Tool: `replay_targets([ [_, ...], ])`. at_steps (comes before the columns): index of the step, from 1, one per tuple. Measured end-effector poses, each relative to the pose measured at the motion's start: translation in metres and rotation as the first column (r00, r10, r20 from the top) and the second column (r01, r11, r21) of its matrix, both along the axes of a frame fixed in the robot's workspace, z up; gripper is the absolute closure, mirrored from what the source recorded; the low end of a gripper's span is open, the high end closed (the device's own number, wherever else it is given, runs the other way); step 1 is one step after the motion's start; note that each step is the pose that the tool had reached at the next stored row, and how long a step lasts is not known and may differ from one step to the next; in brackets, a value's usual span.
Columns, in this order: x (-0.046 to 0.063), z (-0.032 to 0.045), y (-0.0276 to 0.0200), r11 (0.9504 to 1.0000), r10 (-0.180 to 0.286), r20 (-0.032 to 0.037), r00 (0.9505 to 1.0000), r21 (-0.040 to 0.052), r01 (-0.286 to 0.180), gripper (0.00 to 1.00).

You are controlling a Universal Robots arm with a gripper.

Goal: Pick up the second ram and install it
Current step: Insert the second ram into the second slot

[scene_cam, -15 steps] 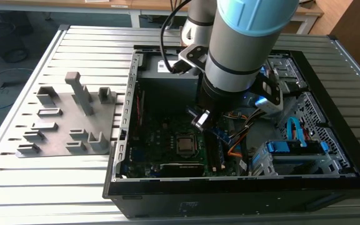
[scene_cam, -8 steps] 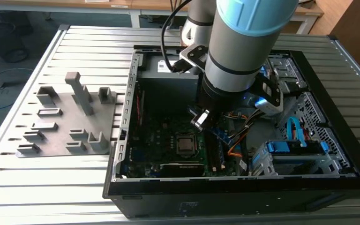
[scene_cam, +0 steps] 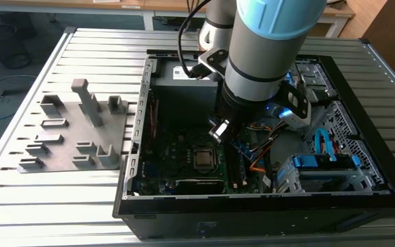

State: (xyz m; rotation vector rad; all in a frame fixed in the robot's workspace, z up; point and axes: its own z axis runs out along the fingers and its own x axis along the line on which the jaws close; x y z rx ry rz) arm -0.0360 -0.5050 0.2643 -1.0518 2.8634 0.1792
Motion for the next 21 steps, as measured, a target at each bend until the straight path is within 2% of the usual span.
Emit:
replay_targets([
  [10,0.0,-0.0002,0.0,0.9969,-0.078,0.0,0.9969,0.0,0.078,0.87],
  [21,0.0,-0.0003,0.0,0.9872,-0.16,-0.0001,0.9872,0.0,0.16,0.87],
])
